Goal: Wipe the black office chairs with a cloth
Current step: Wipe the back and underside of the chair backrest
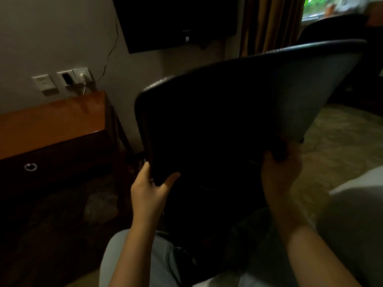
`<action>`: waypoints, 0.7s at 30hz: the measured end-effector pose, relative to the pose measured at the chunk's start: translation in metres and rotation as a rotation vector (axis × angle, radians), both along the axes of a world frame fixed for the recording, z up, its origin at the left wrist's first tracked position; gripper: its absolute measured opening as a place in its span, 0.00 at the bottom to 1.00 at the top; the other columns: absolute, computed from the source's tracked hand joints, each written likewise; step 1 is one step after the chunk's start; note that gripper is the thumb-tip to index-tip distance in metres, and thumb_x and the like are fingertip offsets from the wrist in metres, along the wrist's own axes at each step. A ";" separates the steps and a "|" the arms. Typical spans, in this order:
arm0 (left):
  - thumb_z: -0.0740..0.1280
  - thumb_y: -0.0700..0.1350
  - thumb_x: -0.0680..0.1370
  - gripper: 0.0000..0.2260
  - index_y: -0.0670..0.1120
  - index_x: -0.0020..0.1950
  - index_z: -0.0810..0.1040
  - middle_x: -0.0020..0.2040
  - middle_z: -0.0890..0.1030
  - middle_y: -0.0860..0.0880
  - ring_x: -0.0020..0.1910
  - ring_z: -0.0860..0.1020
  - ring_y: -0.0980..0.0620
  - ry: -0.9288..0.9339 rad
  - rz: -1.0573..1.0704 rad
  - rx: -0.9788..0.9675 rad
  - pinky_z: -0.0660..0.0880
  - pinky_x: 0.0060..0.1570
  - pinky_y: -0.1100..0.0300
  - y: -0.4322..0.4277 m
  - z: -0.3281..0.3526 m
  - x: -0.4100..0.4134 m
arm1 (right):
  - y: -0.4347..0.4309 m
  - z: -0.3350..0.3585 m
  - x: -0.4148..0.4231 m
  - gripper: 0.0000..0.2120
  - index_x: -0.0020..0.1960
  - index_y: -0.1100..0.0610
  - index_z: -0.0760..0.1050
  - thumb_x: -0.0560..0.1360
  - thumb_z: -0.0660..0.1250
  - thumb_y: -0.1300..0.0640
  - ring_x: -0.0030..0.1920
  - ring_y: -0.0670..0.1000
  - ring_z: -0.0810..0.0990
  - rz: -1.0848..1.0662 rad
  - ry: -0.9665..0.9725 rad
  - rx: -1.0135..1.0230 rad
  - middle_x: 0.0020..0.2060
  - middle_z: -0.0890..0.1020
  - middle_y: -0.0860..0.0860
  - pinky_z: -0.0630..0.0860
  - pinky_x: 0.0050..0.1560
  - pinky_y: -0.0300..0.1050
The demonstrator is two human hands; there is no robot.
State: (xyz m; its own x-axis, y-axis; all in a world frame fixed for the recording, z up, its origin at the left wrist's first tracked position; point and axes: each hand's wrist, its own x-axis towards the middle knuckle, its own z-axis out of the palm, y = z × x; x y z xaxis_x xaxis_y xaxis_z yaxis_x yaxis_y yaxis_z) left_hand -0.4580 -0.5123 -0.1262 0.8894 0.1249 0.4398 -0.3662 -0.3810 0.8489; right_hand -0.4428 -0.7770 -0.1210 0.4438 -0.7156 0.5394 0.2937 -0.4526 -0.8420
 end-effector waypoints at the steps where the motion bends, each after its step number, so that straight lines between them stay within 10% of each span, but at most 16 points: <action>1: 0.73 0.56 0.67 0.18 0.65 0.55 0.74 0.50 0.82 0.59 0.49 0.80 0.63 -0.001 -0.008 0.005 0.78 0.46 0.63 -0.002 -0.001 0.001 | 0.009 -0.001 0.000 0.15 0.55 0.61 0.79 0.69 0.66 0.64 0.50 0.47 0.76 0.017 0.009 0.039 0.49 0.79 0.54 0.65 0.47 0.24; 13: 0.62 0.66 0.74 0.17 0.52 0.43 0.73 0.38 0.76 0.49 0.36 0.76 0.61 0.120 -0.130 -0.041 0.71 0.40 0.57 0.009 0.002 0.007 | 0.121 -0.056 -0.032 0.15 0.52 0.53 0.83 0.68 0.65 0.55 0.54 0.47 0.77 0.619 0.342 -0.466 0.52 0.82 0.52 0.61 0.56 0.21; 21: 0.48 0.56 0.80 0.23 0.45 0.41 0.77 0.39 0.82 0.52 0.40 0.80 0.57 0.300 -0.141 -0.391 0.73 0.46 0.57 0.000 0.002 0.022 | 0.074 0.073 -0.018 0.10 0.50 0.54 0.80 0.74 0.64 0.65 0.50 0.47 0.79 0.173 -0.137 -0.399 0.48 0.80 0.50 0.76 0.56 0.37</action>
